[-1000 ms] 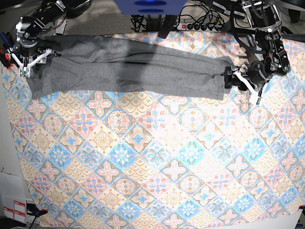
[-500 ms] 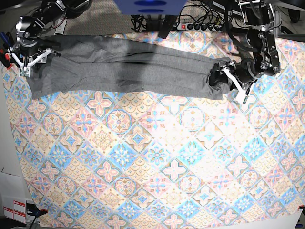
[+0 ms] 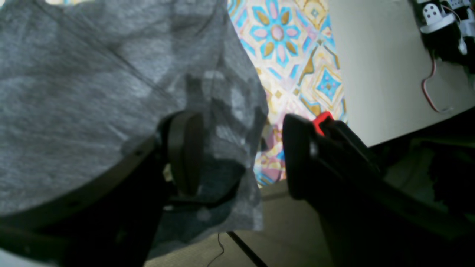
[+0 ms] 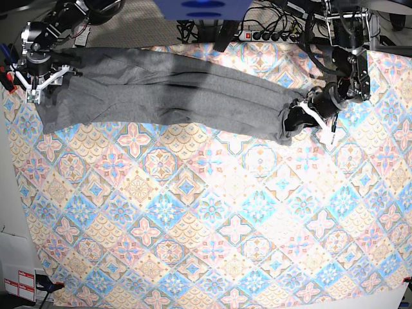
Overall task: Fold the T-shirt properly
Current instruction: 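Lower the folded hem onto the shirt and adjust the left gripper's hold, then drag the strip end with the left gripper toward the right gripper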
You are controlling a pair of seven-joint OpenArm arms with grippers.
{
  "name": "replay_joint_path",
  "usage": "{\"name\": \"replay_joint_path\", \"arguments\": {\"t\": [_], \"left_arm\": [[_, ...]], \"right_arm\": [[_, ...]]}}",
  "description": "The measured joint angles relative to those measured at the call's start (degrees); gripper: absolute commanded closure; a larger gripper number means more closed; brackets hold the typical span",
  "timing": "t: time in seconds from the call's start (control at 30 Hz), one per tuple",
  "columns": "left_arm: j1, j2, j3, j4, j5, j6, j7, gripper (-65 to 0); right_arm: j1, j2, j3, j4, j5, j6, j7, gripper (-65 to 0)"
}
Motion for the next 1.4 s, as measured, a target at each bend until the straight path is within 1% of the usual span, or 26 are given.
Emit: {"name": "replay_joint_path", "arguments": {"t": [0.07,0.13,0.23,0.3,0.37,0.43,0.5,0.6,0.67,0.73,0.8,0.9,0.97,1.03,1.13,1.17,1.23,1.33,1.4], "left_arm": [[-0.6,0.5,-2.5,-0.6,0.4,-0.8,1.8,-3.6],[-1.1,0.8,-4.1,-0.8,0.5,-0.8,2.9,-3.5],[-2.2,0.6,-4.5,-0.9,0.8,-0.9,4.8,-3.5],[-3.6,0.0,-4.5,-1.0,0.8,-0.9,8.0,-3.5],[-5.0,-0.2,-4.5,-1.3,2.0,-0.9,8.7,-3.5],[-6.1,0.1,-6.7,-1.5,3.7,-0.8,9.6,-3.5],[-7.1,0.0,-9.2,-1.9,4.4,-0.1,9.8,-3.5],[-8.7,-1.3,-10.1,-2.1,4.8,0.6,12.5,-3.5],[-10.3,-1.9,-10.1,-2.2,6.6,1.4,13.4,-3.5],[-12.0,-2.3,-10.3,-3.1,7.4,2.5,13.5,-3.5],[-14.2,-4.0,-10.1,-6.2,7.5,2.1,14.0,-3.4],[-17.8,-6.2,-10.0,-10.8,8.0,2.6,14.2,-3.4],[-19.1,-7.1,-9.4,-11.2,8.9,3.6,14.4,-3.4],[-19.4,-7.5,-7.7,-11.0,8.4,3.8,14.9,-3.3],[-19.5,-6.5,-6.1,-8.0,8.3,3.7,19.8,-3.3],[-19.2,-5.6,-6.3,-5.5,8.8,3.7,21.7,-3.3],[-18.0,-3.2,-6.3,0.7,8.9,3.8,23.7,-3.4],[-14.9,1.0,-5.9,12.5,8.4,3.2,29.0,-3.4],[-13.4,3.3,-5.9,19.7,8.6,3.2,33.5,-3.5]], "right_arm": [[0.0,0.0,0.0,0.0,0.0,0.0,0.0,-33.6],[-0.1,0.0,0.0,0.0,0.0,0.0,0.0,-33.5],[-0.1,0.0,1.0,0.0,0.0,0.0,0.2,-33.5],[0.0,0.0,1.2,0.0,0.0,-0.2,0.2,-33.5],[-0.1,0.0,1.2,0.0,0.0,0.0,-0.1,-33.5],[0.0,0.0,1.2,0.0,0.0,0.0,0.0,-33.6],[0.1,0.0,1.2,0.0,0.0,0.0,0.0,-33.6],[0.2,0.0,1.2,0.0,0.0,0.0,0.0,-33.5],[0.2,0.0,1.2,0.0,0.0,0.0,-0.1,-33.5],[0.2,0.0,1.2,0.0,0.0,0.0,0.0,-33.4],[0.2,0.0,1.2,0.0,0.0,0.0,0.0,-33.4],[0.0,0.0,1.2,0.0,0.0,0.0,0.0,-33.4],[0.0,0.0,1.2,0.0,0.0,0.0,0.0,-33.4],[0.0,0.0,1.2,0.0,0.0,0.0,0.2,-33.4],[0.0,0.0,1.2,0.0,0.0,0.0,0.2,-33.4],[0.0,0.0,1.2,0.0,0.0,0.0,0.1,-33.4],[0.2,-0.1,1.2,0.0,0.0,0.0,0.0,-33.4],[0.3,-0.1,1.1,0.0,0.0,0.0,0.2,-33.4],[0.3,-0.1,1.0,0.0,0.1,0.0,0.2,-33.4]]}}
